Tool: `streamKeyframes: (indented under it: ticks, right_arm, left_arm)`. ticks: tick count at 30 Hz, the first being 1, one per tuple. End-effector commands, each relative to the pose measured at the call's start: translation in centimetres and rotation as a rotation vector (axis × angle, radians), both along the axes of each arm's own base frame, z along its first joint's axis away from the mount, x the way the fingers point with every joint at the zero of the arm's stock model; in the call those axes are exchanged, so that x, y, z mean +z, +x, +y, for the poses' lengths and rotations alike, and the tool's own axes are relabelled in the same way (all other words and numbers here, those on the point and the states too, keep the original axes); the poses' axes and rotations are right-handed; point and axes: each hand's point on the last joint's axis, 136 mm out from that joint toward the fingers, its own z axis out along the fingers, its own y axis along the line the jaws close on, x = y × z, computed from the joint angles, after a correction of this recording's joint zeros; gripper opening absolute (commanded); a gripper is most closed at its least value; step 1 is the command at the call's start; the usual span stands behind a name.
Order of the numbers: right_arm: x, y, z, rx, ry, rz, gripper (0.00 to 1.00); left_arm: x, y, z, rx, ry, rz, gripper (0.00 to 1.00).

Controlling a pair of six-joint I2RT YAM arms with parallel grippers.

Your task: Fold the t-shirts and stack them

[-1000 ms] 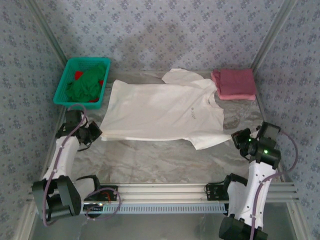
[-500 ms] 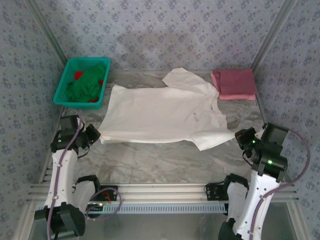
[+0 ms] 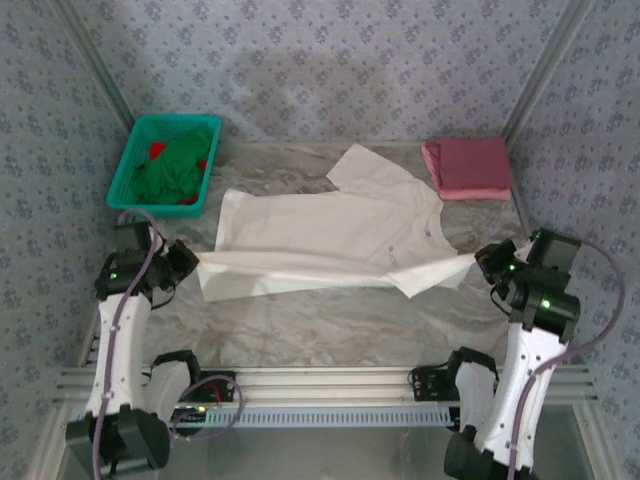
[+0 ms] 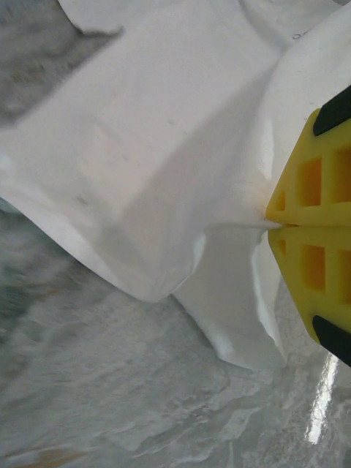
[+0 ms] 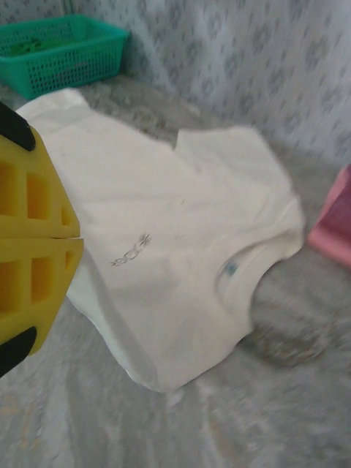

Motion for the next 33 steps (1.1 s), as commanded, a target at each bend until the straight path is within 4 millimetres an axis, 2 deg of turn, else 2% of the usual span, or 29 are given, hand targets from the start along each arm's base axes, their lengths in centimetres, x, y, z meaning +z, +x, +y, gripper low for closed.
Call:
streamKeyframes:
  ticks: [1, 4, 6, 13, 17, 21, 22, 31, 33]
  right_arm:
    - [-1.5, -0.6, 0.4, 0.003, 0.012, 0.020, 0.00]
    - [-3.0, -1.0, 0.6, 0.018, 0.022, 0.065, 0.00]
    - [-2.9, -0.2, 0.4, 0.032, 0.008, 0.054, 0.00]
    - [-3.4, 3.2, -0.2, 0.089, -0.058, 0.077, 0.00]
    - [-3.7, 6.2, 0.2, 0.120, -0.113, 0.081, 0.00]
    - [-4.7, 9.2, 0.8, 0.140, -0.151, 0.102, 0.00]
    - [-5.1, 9.8, 0.8, 0.139, -0.157, 0.116, 0.00]
    - [-7.1, 14.9, 0.0, 0.136, -0.193, 0.167, 0.00]
    - [-7.5, 16.2, 0.1, 0.143, -0.187, 0.174, 0.08]
  left_arm:
    - [-1.9, -0.5, -0.4, -0.019, -0.019, 0.032, 0.00]
    - [-1.9, -0.6, -0.4, -0.011, -0.024, 0.021, 0.00]
    - [-1.5, -0.4, -0.6, -0.013, -0.036, 0.007, 0.00]
    - [-2.5, 0.9, -0.5, -0.022, -0.044, 0.042, 0.00]
    - [-3.4, 2.1, 0.0, -0.039, -0.022, 0.091, 0.00]
    - [-4.6, 3.5, 0.7, -0.069, 0.018, 0.151, 0.00]
    - [-4.6, 4.5, 1.0, -0.073, 0.034, 0.137, 0.00]
    - [-7.8, 8.8, 1.8, -0.134, 0.065, 0.235, 0.00]
    - [-8.1, 9.9, 1.6, -0.164, 0.066, 0.257, 0.00]
